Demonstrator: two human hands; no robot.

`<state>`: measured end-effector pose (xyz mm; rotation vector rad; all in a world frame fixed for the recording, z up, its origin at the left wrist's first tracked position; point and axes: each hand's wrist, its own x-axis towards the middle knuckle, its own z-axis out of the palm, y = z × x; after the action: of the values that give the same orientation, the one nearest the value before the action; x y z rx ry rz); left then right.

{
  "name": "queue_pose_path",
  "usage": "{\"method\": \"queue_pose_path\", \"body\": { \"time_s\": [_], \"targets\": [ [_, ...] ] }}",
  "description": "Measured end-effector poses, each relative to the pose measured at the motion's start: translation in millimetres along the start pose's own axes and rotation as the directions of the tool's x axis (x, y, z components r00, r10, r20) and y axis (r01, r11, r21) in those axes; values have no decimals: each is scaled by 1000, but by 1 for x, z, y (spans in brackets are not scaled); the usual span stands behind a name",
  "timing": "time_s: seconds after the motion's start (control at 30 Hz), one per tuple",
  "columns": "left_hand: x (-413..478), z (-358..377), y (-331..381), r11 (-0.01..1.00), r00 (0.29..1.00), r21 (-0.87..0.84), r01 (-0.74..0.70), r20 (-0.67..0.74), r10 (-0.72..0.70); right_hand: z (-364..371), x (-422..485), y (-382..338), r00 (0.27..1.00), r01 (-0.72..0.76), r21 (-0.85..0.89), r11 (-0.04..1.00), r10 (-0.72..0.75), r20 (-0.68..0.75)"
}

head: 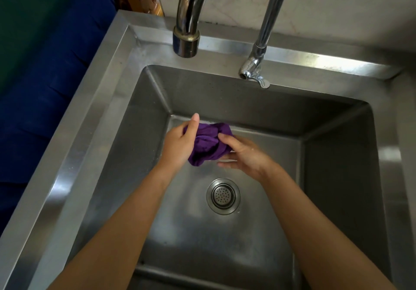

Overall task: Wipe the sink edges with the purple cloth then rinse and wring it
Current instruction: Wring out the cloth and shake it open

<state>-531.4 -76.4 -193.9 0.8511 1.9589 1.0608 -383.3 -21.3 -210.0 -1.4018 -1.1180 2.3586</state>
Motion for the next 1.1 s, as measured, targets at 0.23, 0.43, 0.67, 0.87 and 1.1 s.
{"method": "queue_pose_path", "body": {
  "time_s": [0.23, 0.43, 0.67, 0.87, 1.1],
  "targets": [
    [4, -8, -8, 981, 973, -34, 189, 145, -182, 10, 4, -13, 930, 241, 283, 928, -138, -341],
    [-5, -26, -19, 950, 756, -80, 301, 627, -187, 20, -9, -23, 980, 187, 497, 848, -127, -152],
    [-3, -24, -18, 994, 955, -74, -83, 280, 100, 20, -17, -30, 978, 145, 285, 947, -94, -186],
    [-3, -25, -18, 974, 974, 29, -224, 36, 223, 7, -22, -31, 922, 79, 27, 997, -62, -382],
    [-2, -25, -17, 991, 987, -11, -132, -93, 130, 4, -24, -28, 889, 186, -89, 979, -206, -408]
  ]
}}
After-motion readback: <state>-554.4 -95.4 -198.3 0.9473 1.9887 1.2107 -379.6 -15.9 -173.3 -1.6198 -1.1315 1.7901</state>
